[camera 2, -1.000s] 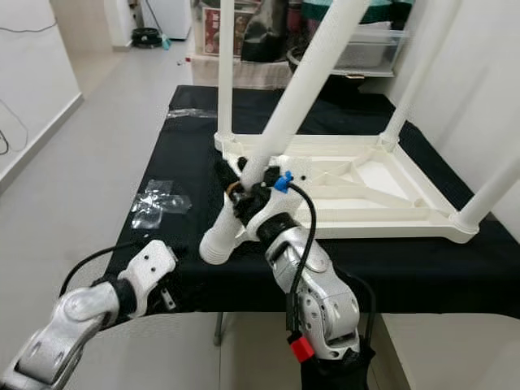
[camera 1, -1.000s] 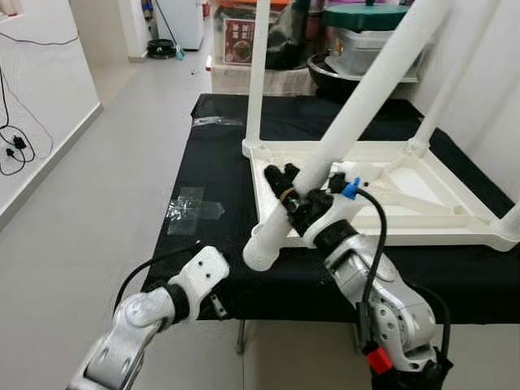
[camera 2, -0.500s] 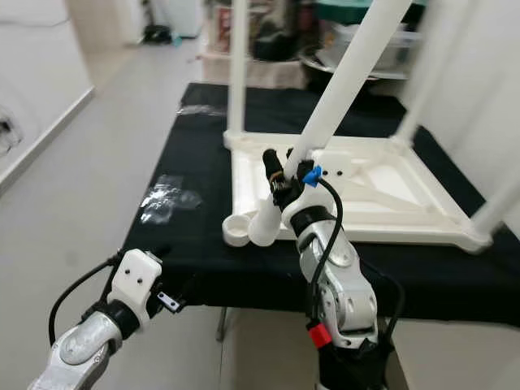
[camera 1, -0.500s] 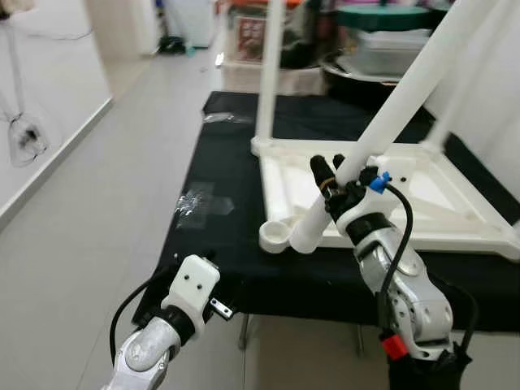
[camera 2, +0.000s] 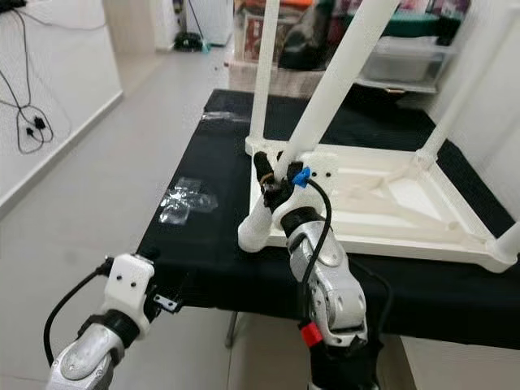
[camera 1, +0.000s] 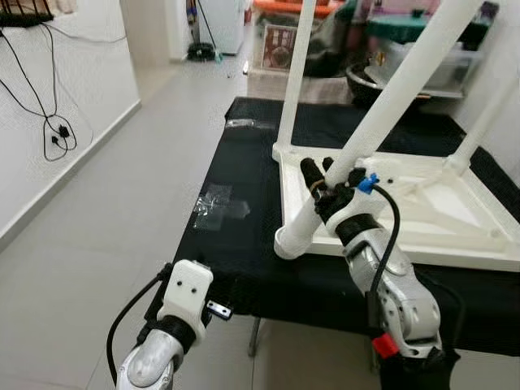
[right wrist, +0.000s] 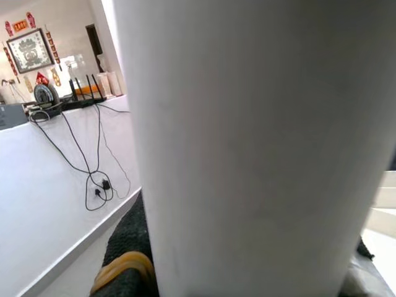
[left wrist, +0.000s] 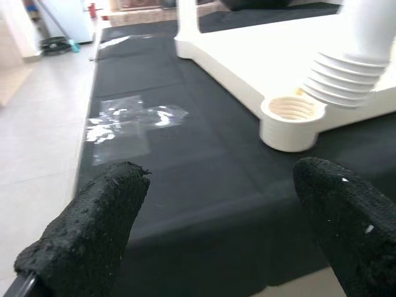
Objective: Building children table
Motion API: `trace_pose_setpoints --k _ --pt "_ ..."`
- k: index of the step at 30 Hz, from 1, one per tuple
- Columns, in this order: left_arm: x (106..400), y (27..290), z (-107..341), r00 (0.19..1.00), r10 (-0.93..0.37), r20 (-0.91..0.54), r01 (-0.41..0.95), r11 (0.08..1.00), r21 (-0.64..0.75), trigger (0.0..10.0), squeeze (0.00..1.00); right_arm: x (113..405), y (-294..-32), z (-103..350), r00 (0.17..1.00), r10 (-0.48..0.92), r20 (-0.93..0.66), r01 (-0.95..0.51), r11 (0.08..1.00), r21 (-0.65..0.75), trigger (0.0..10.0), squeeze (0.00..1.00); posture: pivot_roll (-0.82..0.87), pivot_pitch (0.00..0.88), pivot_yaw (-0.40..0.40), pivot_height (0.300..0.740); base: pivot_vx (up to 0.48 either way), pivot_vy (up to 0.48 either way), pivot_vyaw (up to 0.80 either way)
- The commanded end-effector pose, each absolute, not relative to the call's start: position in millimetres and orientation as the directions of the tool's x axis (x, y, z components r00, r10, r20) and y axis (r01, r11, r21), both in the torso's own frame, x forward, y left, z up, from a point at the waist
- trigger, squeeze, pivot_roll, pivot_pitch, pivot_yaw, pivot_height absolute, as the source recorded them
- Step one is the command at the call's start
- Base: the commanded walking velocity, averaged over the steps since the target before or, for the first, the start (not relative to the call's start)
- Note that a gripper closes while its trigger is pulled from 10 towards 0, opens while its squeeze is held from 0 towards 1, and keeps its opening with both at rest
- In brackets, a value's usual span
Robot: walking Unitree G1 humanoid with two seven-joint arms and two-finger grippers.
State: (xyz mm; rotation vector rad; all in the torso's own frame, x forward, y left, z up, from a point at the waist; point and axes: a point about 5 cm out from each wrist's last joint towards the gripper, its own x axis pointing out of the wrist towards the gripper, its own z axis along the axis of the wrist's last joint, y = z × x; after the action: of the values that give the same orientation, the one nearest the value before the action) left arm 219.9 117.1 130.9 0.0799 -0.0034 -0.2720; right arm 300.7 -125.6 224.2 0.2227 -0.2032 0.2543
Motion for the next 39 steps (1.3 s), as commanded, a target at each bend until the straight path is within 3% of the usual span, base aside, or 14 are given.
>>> trace_pose_setpoints --k 1,6,17,22,29,39 --pt "222 119 132 0.97 -0.243 -0.011 0.243 0.967 0.074 10.0 0.0 302 -127 226 0.946 0.217 0.241 -0.265 0.945 0.191 10.0 0.0 0.09 0.0 -0.093 0.74 0.36 -0.24 0.0" --pt "226 125 134 0.977 -0.213 -0.006 0.213 0.975 0.066 10.0 0.0 303 -126 227 0.945 0.221 0.241 -0.269 0.945 0.188 10.0 0.0 0.08 0.003 -0.094 0.74 0.396 -0.048 0.0" --pt "231 132 136 0.988 -0.157 -0.001 0.156 0.986 0.059 10.0 0.0 307 -124 237 0.925 0.261 0.277 -0.317 0.931 0.18 10.0 0.0 0.08 0.012 -0.098 0.74 0.0 0.0 0.0" --pt "228 130 136 0.986 -0.166 -0.007 0.166 0.985 0.051 10.0 0.0 319 -122 263 0.868 0.341 0.361 -0.408 0.904 0.129 10.0 0.0 0.09 0.02 -0.099 0.74 0.0 0.0 0.0" --pt "216 119 136 0.971 -0.237 -0.017 0.237 0.972 0.004 10.0 0.0 348 -111 292 0.712 0.593 0.376 -0.635 0.773 -0.016 10.0 0.0 0.1 0.018 -0.113 0.74 0.0 0.0 0.0" --pt "193 101 145 0.933 -0.359 -0.025 0.359 0.933 -0.021 10.0 0.0 383 -120 311 0.639 0.682 0.355 -0.685 0.715 -0.141 10.0 0.0 0.12 0.074 -0.122 0.74 0.0 0.0 0.0"
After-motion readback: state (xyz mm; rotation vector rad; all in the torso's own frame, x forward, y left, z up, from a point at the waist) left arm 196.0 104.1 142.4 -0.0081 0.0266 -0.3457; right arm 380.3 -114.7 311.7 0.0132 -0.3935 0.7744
